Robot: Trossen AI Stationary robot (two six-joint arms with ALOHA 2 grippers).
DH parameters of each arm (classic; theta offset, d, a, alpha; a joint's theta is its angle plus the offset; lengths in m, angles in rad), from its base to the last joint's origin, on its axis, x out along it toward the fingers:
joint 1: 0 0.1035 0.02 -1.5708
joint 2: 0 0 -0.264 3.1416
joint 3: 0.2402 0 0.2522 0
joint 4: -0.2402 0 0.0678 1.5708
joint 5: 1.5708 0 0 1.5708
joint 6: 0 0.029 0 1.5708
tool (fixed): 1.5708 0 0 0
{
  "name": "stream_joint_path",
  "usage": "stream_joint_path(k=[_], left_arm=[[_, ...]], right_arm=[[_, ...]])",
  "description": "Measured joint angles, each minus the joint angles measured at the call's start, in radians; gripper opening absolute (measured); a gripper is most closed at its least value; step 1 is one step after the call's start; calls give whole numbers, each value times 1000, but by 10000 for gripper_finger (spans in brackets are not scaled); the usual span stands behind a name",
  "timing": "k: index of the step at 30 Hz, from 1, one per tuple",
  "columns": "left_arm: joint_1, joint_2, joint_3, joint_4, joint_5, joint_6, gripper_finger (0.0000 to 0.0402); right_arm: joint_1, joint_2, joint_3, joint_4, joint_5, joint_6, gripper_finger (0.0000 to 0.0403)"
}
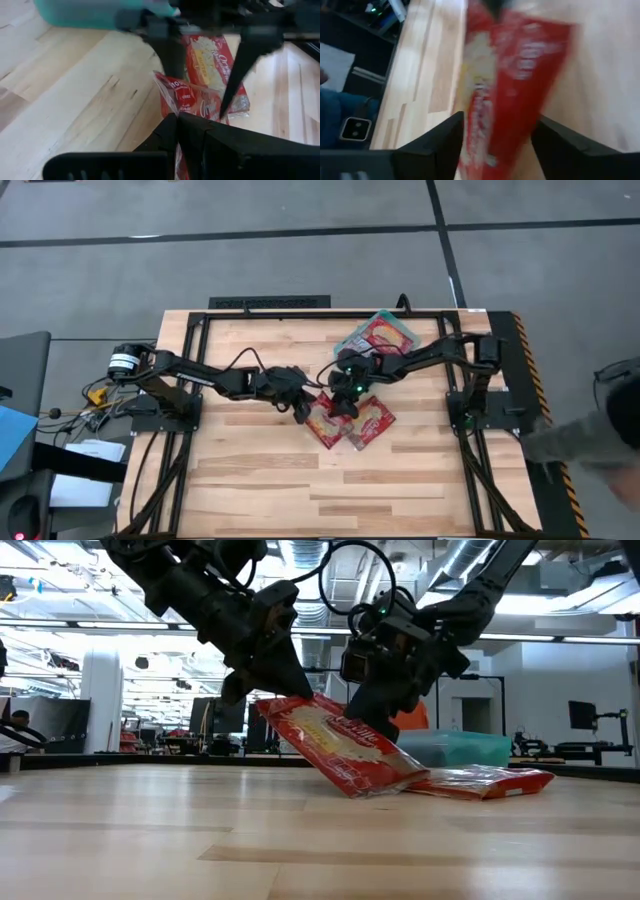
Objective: Sort popcorn bags into baskets
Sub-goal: Put the red popcorn bag into the green bin
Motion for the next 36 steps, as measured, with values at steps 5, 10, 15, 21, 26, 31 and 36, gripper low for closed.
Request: stream_joint_path(k=[5, 10, 15, 21, 26, 31, 36], left_arm=[[6, 0, 0, 4, -2, 1, 0], [13, 0, 0, 9, -7, 2, 7], [27, -18, 1, 2, 70, 7, 50], [58, -91, 1, -87, 139, 10, 116], [81, -139, 2, -120, 135, 18, 147], [91, -147, 1, -140, 126, 18, 154], [91, -141, 1, -173, 116, 18, 154]], right_arm=[[14, 11, 5, -3, -10, -7, 108], [-4, 0, 5, -7, -19, -2, 19], [-62, -31, 16, -104, -101, -3, 20], [-187, -152, 63, -389, -137, -178, 17], [-349, -242, 165, -704, -88, -370, 13], [-507, -265, 298, -935, -51, -510, 13], [-623, -228, 440, -1140, 107, -683, 19]])
